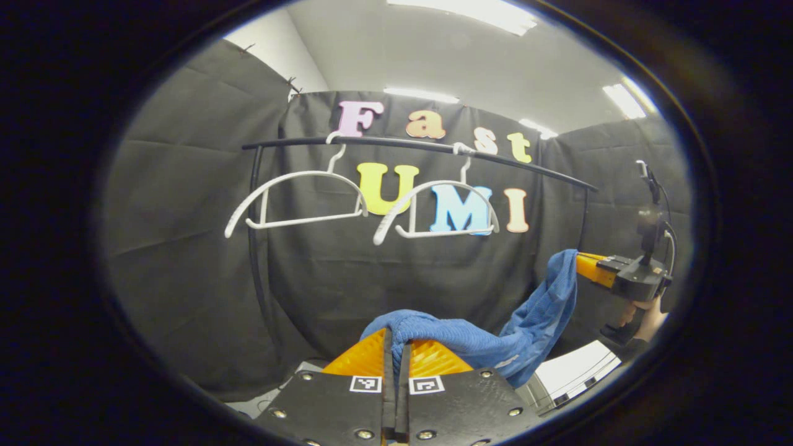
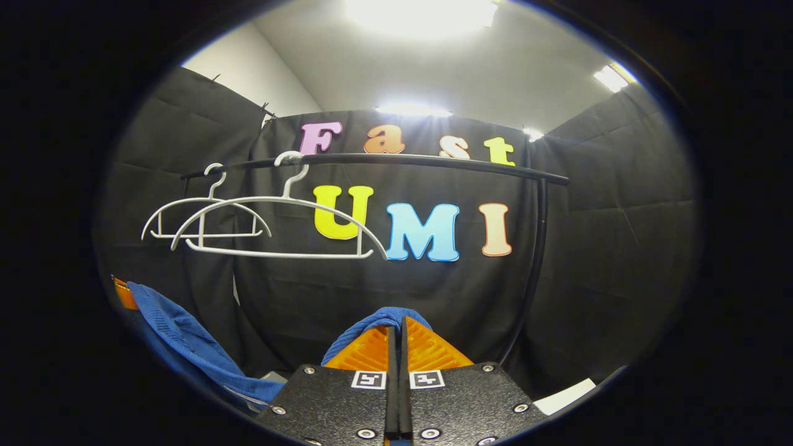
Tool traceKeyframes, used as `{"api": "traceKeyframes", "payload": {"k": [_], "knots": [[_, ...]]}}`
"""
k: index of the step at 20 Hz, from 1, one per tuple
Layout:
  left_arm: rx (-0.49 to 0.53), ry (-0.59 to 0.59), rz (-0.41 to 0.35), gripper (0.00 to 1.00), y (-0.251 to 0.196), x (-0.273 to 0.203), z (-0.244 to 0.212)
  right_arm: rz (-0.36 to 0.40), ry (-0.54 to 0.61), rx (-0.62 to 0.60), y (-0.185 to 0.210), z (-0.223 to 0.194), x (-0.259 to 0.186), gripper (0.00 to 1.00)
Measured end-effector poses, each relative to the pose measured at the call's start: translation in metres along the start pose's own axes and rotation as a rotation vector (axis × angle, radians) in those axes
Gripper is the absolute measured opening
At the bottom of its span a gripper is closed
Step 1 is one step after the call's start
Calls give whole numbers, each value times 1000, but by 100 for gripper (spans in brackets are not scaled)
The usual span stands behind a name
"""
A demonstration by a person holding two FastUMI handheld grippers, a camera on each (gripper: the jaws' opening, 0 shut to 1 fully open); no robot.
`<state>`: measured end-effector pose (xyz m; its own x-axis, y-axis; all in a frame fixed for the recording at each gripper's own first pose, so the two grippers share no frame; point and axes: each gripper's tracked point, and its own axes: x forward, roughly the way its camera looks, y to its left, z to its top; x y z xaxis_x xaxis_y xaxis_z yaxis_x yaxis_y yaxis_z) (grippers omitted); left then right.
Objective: Grasp the clothes on the hanger with both hands and then place them into the laundry hamper below.
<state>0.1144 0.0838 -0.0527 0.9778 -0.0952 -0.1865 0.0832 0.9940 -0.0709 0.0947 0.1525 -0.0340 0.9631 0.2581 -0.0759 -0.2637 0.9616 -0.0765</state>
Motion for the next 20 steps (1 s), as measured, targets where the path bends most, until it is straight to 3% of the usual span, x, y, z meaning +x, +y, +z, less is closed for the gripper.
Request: {"api": "traceKeyframes", "payload": {"k": [6, 15, 20], "knots": [[-2, 28, -13, 1, -6, -15, -22, 30, 98, 17, 22, -35, -46, 0], [39, 114, 24, 0, -10, -19, -75, 121, 264, 56, 65, -100, -76, 0], [48, 176, 20, 0, -13, -11, -115, 159, 330, 8, 88, -141, -83, 0]]}}
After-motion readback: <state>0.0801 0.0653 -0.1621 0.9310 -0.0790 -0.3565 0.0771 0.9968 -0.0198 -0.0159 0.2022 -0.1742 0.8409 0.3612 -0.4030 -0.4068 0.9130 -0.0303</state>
